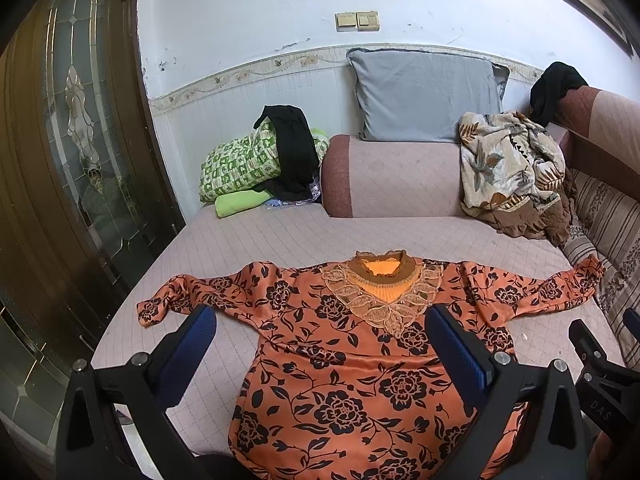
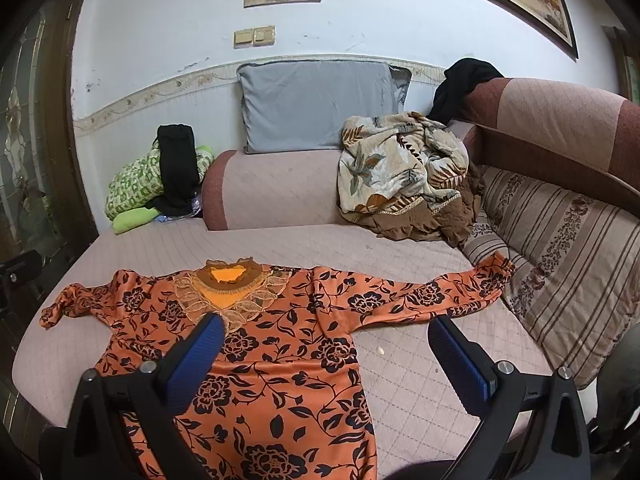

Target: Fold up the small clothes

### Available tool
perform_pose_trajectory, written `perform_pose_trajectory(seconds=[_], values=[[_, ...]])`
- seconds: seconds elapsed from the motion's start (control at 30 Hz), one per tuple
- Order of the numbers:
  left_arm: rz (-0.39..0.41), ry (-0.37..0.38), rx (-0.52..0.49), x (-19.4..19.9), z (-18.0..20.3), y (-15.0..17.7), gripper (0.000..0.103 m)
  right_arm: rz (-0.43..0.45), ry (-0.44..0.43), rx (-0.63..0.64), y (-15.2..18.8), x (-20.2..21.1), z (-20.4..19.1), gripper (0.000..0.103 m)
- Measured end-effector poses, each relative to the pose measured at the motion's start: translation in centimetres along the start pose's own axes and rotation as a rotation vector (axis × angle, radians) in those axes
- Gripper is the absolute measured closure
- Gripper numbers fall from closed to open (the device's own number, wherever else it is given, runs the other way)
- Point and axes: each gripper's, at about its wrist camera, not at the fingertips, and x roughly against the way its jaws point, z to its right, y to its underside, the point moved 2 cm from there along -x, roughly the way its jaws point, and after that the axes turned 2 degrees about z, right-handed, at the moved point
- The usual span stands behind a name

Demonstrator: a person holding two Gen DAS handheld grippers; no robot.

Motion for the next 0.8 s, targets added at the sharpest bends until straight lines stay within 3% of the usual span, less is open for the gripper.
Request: perform_pose_trajectory(seconds=[0.8], values=[[-0.043, -0.02, -0.005, -4.2, 0.9, 0.6, 0.0, -0.075, 0.013, -0.008, 1.0, -4.4, -0.5, 0.0]])
